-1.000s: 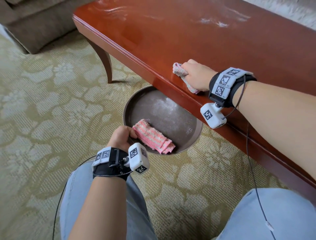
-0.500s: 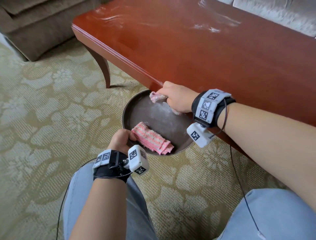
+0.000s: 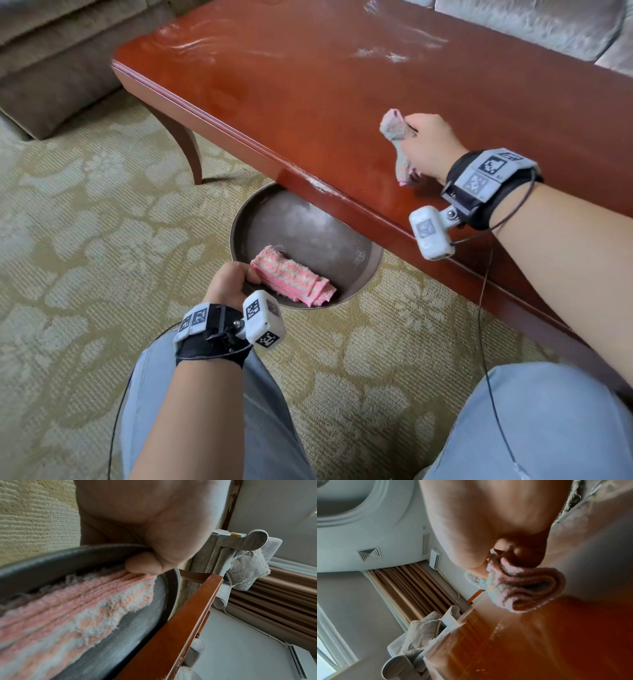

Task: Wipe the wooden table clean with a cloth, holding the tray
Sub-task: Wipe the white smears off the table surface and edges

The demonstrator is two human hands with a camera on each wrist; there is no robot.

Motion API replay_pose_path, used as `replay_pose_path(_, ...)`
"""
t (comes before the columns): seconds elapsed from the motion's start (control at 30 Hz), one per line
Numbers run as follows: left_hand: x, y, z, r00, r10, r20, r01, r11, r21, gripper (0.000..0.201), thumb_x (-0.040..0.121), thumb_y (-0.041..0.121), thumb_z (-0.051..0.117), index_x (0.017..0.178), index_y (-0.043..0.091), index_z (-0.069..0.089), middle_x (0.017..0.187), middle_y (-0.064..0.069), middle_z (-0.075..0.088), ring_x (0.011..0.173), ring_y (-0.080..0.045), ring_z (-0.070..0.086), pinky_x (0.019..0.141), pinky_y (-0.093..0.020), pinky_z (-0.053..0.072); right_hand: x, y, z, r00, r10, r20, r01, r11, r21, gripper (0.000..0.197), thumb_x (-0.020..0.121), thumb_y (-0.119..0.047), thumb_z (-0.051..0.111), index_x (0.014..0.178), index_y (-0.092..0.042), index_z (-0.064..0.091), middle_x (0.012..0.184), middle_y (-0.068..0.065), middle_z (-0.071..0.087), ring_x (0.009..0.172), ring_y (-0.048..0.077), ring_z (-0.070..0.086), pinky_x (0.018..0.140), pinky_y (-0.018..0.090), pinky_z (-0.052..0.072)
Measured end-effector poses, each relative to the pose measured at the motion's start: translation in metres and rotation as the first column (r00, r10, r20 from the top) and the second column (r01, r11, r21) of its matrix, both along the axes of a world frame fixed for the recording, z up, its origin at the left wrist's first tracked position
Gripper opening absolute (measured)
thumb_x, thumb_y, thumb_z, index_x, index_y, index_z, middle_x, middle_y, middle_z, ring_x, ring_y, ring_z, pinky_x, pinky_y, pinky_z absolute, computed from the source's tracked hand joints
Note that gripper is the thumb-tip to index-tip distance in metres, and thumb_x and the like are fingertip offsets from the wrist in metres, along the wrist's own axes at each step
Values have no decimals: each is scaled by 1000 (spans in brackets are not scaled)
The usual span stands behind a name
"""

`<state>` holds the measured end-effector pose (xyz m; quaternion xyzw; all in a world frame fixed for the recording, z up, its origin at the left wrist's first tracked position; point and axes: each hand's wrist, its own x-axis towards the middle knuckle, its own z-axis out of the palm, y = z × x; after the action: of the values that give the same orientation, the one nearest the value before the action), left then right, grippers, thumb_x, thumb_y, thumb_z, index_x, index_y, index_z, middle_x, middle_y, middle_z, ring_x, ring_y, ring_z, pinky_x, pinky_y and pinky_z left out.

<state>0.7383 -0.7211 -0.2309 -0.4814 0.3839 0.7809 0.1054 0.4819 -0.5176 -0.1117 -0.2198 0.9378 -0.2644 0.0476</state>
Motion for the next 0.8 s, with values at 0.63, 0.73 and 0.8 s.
replay_pose_path(0.63,-9,-15,-16,1000,-3,-15,4,997,72,59,55,-3,37,113,2,41,114,-26,48,99,-49,55,59,-59,56,17,-25,-28,999,-31,-21,38,859,510,29,94,-4,42,123,-3,45,129,20,38,104,46,56,80,44,43)
replay_pose_path(0.73,-9,-16,-14,1000,-11,-29,14,994,109,47,59,-3,32,104,6,40,107,-25,48,90,-46,55,55,-56,56,29,-41,-30,999,-20,-31,33,872,489,29,95,-7,42,124,-5,45,127,19,40,106,46,56,84,46,45)
replay_pose_path(0.8,-8,-17,-12,999,-19,-27,22,991,134,44,59,-3,31,101,7,40,107,-25,47,92,-46,55,55,-58,56,38,-53,-32,999,11,-41,10,883,469,29,96,-8,42,124,-5,46,124,18,41,104,45,58,82,46,46)
